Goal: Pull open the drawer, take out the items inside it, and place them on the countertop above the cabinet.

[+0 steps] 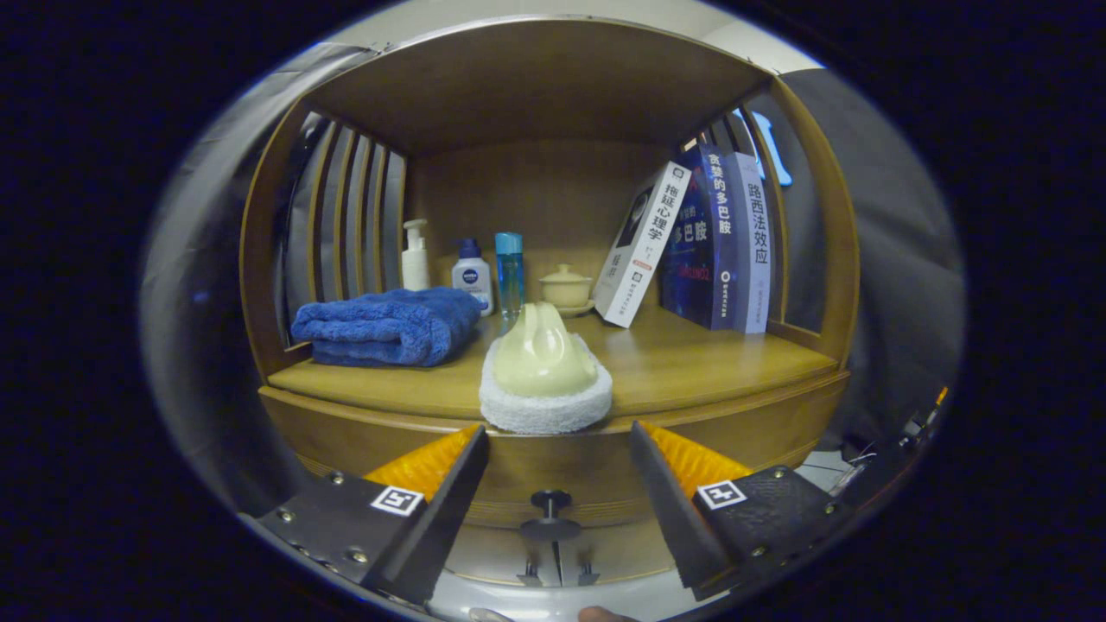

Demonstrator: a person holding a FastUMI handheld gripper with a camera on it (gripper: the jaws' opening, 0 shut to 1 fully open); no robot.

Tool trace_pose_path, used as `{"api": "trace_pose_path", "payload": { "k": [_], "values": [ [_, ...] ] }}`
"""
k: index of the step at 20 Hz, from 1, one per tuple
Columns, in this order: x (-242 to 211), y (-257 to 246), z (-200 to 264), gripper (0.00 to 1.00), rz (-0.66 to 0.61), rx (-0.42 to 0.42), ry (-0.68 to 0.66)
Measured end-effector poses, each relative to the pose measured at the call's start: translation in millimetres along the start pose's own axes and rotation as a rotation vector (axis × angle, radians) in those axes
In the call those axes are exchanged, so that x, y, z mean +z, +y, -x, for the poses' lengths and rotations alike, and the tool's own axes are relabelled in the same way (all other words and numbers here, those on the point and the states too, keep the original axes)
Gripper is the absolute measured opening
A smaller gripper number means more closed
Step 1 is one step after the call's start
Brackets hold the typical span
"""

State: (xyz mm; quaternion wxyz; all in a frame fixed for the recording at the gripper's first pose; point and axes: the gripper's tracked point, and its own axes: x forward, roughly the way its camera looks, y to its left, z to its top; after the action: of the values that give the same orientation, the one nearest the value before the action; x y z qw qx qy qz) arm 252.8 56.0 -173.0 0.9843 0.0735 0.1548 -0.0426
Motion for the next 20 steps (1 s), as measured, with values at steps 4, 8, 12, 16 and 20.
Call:
{"api": "trace_pose_path", "payload": {
  "k": [4, 8, 12, 16, 20],
  "values": [
    [-5, -4, 2, 0.99, 0.012, -0.019, 0.015],
    [8, 4, 30, 0.99, 0.048, 0.031, -0.031],
    [43, -1, 79, 0.99, 0.106, 0.074, -0.120],
    [92, -36, 142, 0.99, 0.138, 0.072, -0.213],
    [139, -102, 202, 0.99, 0.128, -0.013, -0.293]
  ]
}}
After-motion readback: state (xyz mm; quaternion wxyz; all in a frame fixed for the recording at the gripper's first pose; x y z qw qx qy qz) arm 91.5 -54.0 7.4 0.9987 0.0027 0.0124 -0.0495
